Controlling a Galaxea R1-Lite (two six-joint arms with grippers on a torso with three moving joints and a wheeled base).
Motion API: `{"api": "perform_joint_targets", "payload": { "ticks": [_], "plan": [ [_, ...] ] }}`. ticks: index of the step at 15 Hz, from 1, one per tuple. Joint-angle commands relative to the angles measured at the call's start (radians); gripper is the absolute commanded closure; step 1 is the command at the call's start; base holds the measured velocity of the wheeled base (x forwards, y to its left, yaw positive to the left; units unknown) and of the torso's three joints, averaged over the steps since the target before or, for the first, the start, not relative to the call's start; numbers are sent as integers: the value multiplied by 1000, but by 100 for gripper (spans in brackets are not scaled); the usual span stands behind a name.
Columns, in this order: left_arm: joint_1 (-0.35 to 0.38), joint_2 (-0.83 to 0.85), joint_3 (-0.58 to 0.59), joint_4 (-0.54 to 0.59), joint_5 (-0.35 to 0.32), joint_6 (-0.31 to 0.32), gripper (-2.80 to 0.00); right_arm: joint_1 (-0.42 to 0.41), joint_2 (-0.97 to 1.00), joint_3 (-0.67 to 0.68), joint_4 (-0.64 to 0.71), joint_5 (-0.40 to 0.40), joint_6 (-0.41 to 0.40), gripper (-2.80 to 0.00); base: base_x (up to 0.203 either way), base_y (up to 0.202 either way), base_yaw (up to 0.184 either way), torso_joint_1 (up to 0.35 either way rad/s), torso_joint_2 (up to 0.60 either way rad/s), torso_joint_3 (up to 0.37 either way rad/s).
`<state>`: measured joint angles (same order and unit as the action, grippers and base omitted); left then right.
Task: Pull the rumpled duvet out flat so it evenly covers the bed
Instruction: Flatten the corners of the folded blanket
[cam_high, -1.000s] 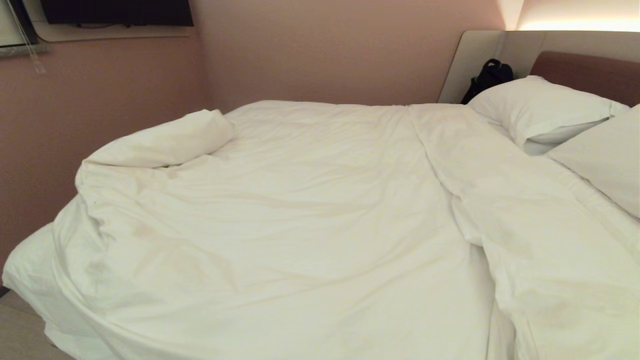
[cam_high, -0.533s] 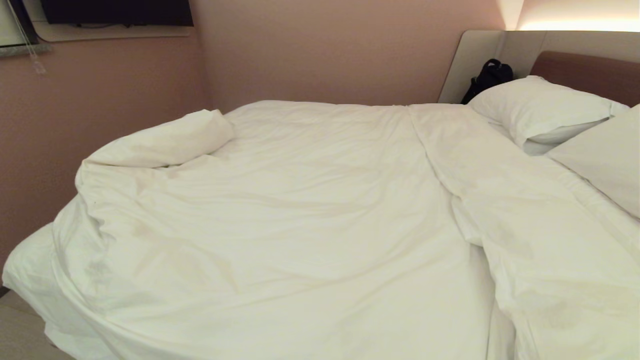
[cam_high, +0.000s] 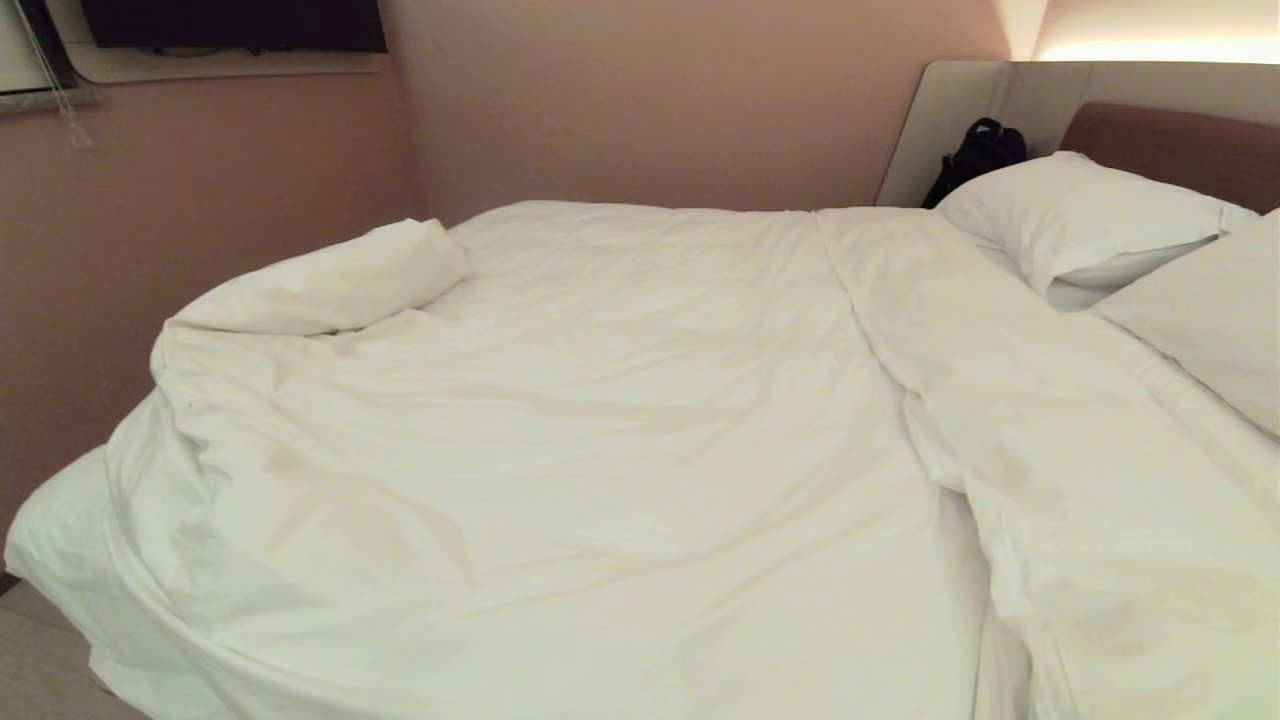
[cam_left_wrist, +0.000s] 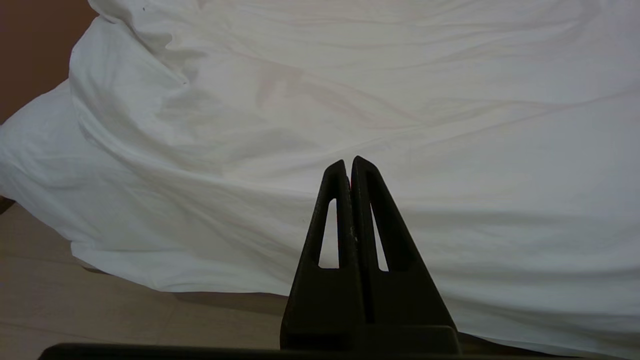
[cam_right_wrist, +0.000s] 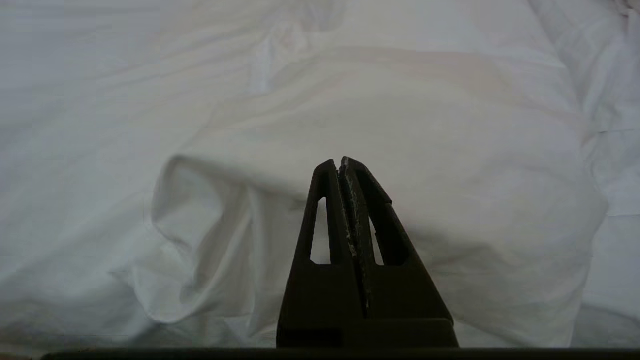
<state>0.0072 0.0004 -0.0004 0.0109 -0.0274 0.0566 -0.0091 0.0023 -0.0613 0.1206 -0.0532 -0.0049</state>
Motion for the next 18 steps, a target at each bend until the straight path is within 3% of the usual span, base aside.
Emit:
{"api": "perform_joint_targets", "payload": {
  "ticks": [1, 4, 6, 12, 18],
  "plan": [
    [0, 0, 0, 0, 0, 0, 0, 1, -1, 18, 0, 52, -61, 0, 0, 0, 0, 0, 0, 0],
    [0, 0, 0, 0, 0, 1, 0, 1, -1, 27, -22, 56, -69, 0, 0, 0, 0, 0, 0, 0],
    [0, 0, -1, 0, 0, 0, 0, 1, -1, 59, -119, 56, -78, 0, 0, 0, 0, 0, 0, 0],
    [0, 0, 0, 0, -1, 0, 0, 1, -2, 61, -119, 49, 0, 0, 0, 0, 0, 0, 0, 0],
    [0, 0, 0, 1, 9, -11, 0, 1, -2, 61, -119, 49, 1, 0, 0, 0, 0, 0, 0, 0]
  ]
}}
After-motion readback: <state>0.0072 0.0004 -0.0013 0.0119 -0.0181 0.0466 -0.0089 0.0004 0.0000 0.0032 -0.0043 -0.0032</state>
